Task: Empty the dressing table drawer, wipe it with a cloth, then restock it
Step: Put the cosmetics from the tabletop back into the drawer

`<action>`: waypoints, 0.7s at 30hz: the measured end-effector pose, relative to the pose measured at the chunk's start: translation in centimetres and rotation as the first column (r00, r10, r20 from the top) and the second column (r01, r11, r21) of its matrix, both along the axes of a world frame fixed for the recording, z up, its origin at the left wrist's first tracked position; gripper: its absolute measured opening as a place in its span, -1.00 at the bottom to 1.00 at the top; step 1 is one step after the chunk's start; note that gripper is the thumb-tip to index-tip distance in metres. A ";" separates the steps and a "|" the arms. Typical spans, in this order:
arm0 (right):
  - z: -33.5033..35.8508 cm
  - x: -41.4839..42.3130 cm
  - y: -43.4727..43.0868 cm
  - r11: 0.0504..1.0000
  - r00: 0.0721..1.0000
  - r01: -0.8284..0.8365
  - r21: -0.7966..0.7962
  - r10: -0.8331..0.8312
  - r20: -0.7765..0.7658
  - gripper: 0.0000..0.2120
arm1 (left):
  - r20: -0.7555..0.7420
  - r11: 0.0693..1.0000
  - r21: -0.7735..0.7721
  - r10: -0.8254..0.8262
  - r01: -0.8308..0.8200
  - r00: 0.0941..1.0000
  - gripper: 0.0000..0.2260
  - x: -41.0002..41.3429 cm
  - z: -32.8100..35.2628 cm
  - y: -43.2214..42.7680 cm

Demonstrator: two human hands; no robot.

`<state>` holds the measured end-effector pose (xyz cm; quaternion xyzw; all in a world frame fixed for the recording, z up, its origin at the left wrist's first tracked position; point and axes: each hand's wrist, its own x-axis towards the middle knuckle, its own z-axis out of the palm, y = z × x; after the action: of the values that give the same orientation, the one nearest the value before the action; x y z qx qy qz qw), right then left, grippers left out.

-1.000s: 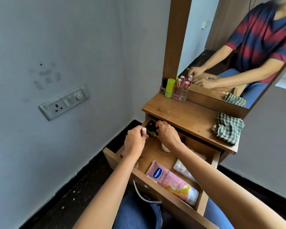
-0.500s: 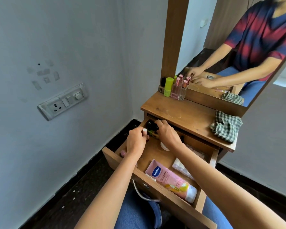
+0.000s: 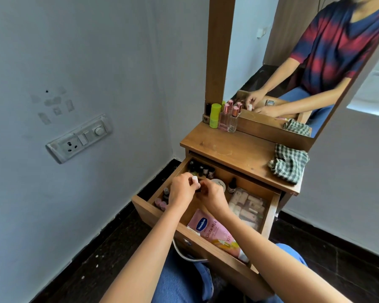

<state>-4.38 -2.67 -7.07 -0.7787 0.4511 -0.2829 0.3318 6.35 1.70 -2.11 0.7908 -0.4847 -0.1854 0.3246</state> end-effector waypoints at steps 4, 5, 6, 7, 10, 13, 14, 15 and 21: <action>-0.2 -0.2 -1.1 0.994 0.994 0.102 0.028 -0.103 0.028 -0.74 | -0.050 1.000 0.011 0.013 -0.013 0.999 -0.80 0.3 -0.3 -0.5; -0.3 -0.3 -1.4 0.991 0.991 0.129 0.046 -0.131 0.033 -0.72 | -0.047 0.999 0.027 0.019 -0.018 0.999 -0.80 0.4 -0.4 -0.6; -0.4 -0.2 -1.8 0.988 0.989 0.147 0.057 -0.148 0.024 -0.71 | -0.044 0.999 0.046 0.027 -0.025 0.999 -0.80 0.5 -0.5 -0.8; -0.4 0.0 -2.0 0.987 0.988 0.154 0.055 -0.154 0.006 -0.70 | -0.039 0.997 0.065 0.035 -0.033 0.999 -0.79 0.5 -0.6 -0.9; -0.4 0.7 -2.3 0.990 0.990 0.137 0.042 -0.136 -0.023 -0.71 | -0.007 0.988 0.139 0.065 -0.063 0.998 -0.76 0.4 -0.8 -1.2; -0.8 1.9 -2.3 0.989 0.990 0.131 0.063 -0.127 -0.060 -0.74 | 0.019 0.972 0.212 0.095 -0.097 0.995 -0.74 0.5 -0.9 -1.4; -1.0 2.4 -2.3 0.988 0.989 0.134 0.071 -0.128 -0.076 -0.76 | 0.026 0.969 0.222 0.103 -0.106 0.994 -0.74 0.6 -1.0 -1.4; -1.2 2.8 -2.2 0.988 0.987 0.138 0.070 -0.131 -0.091 -0.77 | 0.033 0.968 0.223 0.110 -0.114 0.993 -0.74 0.7 -1.1 -1.4; -2.1 5.1 -2.2 0.978 0.966 0.204 0.052 -0.192 -0.173 -0.84 | 0.058 0.980 0.132 0.143 -0.149 0.988 -0.75 1.4 -0.6 -1.6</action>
<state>0.72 -4.84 -9.13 -0.7388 0.5625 -0.2325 0.2895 7.79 0.14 -2.70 0.8487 -0.4192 -0.1747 0.2710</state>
